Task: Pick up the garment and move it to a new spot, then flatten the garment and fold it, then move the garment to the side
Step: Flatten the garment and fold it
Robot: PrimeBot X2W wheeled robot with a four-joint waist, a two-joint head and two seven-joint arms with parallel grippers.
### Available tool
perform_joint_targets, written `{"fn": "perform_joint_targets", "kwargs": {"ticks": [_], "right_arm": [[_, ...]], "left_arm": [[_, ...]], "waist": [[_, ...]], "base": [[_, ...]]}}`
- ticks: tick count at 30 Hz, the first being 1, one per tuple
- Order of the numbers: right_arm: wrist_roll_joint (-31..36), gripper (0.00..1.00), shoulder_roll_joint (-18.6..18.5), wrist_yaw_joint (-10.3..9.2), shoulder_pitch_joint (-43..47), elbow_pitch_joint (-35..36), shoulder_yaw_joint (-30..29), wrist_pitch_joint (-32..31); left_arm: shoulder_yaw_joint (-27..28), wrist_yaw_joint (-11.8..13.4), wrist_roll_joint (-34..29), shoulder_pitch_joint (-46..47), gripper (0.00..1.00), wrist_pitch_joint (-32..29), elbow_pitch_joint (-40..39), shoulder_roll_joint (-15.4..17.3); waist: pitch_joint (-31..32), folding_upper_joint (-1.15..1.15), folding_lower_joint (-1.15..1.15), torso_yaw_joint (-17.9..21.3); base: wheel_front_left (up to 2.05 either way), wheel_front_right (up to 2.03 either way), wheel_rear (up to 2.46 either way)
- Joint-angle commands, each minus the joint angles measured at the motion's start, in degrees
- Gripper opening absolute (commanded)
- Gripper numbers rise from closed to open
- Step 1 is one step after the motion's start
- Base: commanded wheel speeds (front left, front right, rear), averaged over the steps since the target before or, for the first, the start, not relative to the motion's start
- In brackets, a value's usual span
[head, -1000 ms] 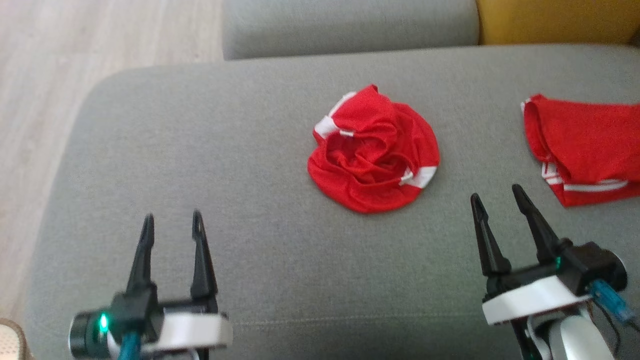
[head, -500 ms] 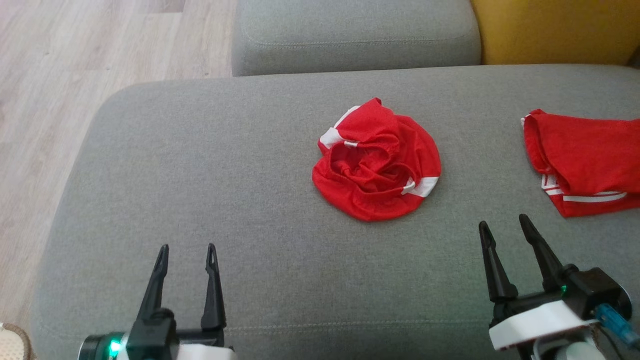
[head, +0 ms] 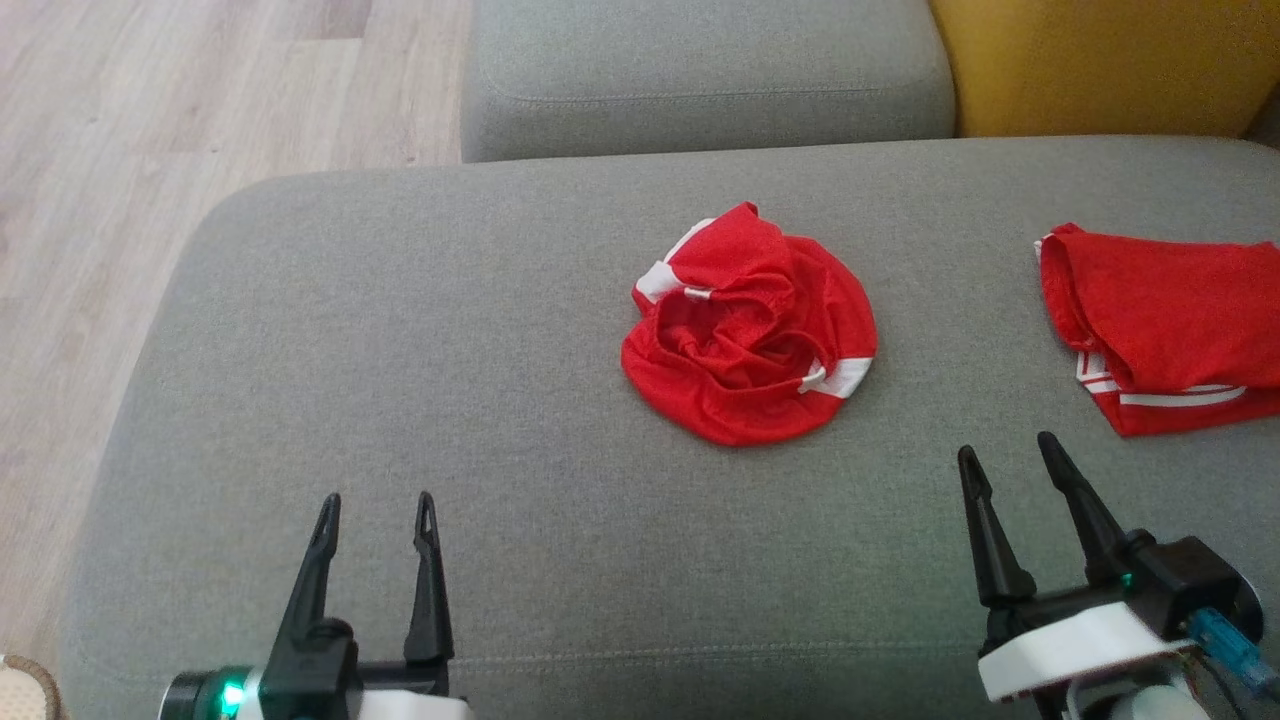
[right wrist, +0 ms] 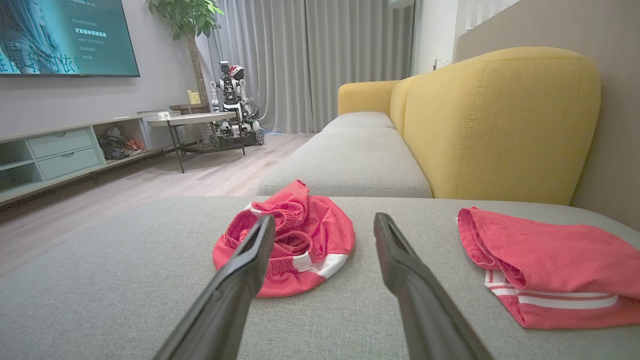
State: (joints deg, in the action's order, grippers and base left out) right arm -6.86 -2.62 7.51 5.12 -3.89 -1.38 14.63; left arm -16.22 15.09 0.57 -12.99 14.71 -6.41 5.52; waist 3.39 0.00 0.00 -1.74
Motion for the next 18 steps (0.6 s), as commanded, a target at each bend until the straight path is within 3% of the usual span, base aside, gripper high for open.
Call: {"fn": "perform_joint_targets", "kwargs": {"ticks": [1,11,14,18], "right_arm": [[0.2,1.0,-0.3,-0.02,-2.3,1.7,1.3,0.4],[0.2,1.0,-0.3,-0.02,-2.7,1.7,1.2,0.4],[0.1,1.0,-0.3,-0.02,-3.0,1.6,1.6,0.4],[0.0,1.0,-0.3,-0.02,-4.0,1.5,2.8,0.4]], "left_arm": [[1.5,0.0,-0.5,2.6,1.0,0.3,-1.7,0.0],[1.3,0.2,0.1,2.5,1.0,0.3,-1.5,0.1],[-0.2,-2.5,0.9,3.5,1.0,0.3,-0.7,0.3],[-3.8,-9.0,1.7,8.3,1.0,0.3,3.5,0.6]], "waist": [[-0.1,0.0,0.0,0.1],[-0.9,0.0,0.0,0.5],[-1.6,0.0,0.0,1.0],[-3.2,0.0,0.0,2.9]], "base": [[0.0,0.0,0.0],[0.0,0.0,0.0],[0.0,0.0,0.0],[0.0,0.0,0.0]]}}
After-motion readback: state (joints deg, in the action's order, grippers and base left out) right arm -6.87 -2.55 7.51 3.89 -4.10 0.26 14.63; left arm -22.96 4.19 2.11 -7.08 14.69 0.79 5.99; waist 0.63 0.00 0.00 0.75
